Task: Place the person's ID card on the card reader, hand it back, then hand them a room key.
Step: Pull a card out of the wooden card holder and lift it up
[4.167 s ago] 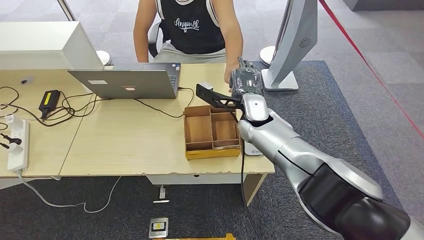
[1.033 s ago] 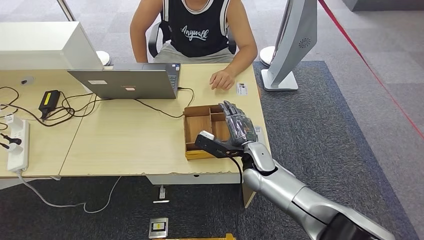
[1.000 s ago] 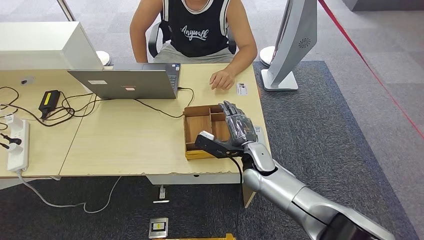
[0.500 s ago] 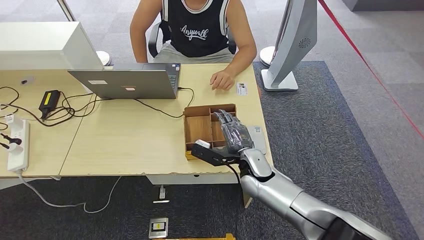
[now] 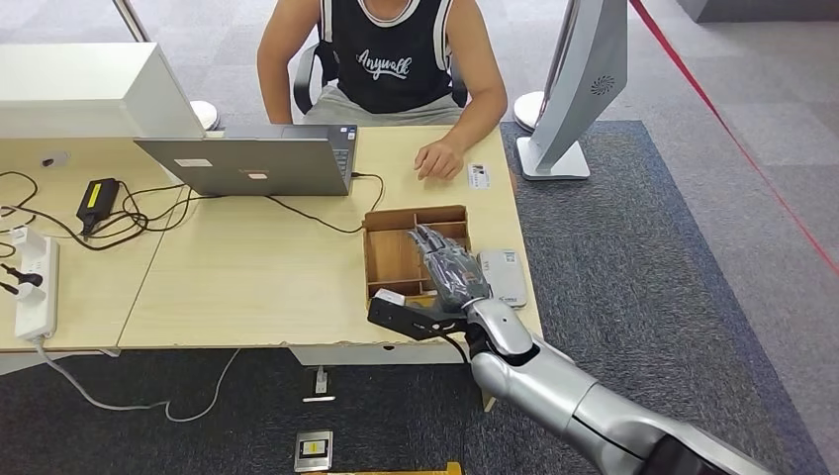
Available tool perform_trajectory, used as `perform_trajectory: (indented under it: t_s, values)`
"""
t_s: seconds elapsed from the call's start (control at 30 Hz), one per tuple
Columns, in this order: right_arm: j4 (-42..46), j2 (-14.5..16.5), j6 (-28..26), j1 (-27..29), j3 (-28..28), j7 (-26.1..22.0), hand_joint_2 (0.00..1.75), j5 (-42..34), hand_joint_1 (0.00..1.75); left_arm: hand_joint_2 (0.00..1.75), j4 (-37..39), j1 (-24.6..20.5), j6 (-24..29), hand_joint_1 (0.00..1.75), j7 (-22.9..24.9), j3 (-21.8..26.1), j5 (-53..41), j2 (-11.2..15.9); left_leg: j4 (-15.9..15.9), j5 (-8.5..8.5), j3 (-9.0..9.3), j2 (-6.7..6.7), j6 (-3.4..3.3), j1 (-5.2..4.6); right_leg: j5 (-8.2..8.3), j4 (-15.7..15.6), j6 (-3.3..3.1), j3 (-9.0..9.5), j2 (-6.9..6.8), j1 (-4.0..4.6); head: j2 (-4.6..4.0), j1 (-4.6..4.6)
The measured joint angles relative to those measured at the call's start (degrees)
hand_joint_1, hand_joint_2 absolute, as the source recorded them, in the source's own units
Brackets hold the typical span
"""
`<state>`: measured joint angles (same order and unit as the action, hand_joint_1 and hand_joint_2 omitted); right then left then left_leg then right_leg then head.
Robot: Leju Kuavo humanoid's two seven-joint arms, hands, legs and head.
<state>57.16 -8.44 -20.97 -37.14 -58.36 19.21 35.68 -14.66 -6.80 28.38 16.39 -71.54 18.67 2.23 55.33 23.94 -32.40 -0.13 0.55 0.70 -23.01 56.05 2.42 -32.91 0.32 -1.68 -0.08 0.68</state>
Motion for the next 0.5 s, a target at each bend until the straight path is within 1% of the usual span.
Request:
perform_trajectory:
  t_s: [0.13, 0.27, 0.5]
  values:
    - [1.1, -0.7, 2.2, 0.3, -0.1, 1.3, 1.75, 1.3, 0.0, 0.0, -0.1, 0.0, 0.0, 0.0, 0.0, 0.0, 0.0, 0.0, 0.0, 0.0, 0.0, 0.0, 0.0, 0.0, 0.0, 0.0, 0.0, 0.0, 0.0, 0.0, 0.01, 0.0]
    - [2.5, -2.2, 4.0, 0.6, 0.0, 2.1, 1.75, 1.4, 0.0, 0.0, -0.1, 0.0, 0.0, 0.0, 0.1, 0.0, 0.0, 0.1, 0.0, 0.0, 0.0, 0.0, 0.0, -0.01, 0.0, 0.0, 0.0, 0.0, 0.0, -0.01, 0.01, 0.0]
    - [5.0, -4.4, 5.7, 1.2, 0.0, 3.8, 1.75, 1.6, 0.0, 0.0, -0.2, 0.0, -0.4, 0.0, 0.4, 0.0, 0.1, 0.2, 0.0, 0.0, 0.0, 0.0, 0.0, 0.0, 0.0, 0.0, 0.0, 0.0, 0.0, 0.0, 0.01, -0.01]
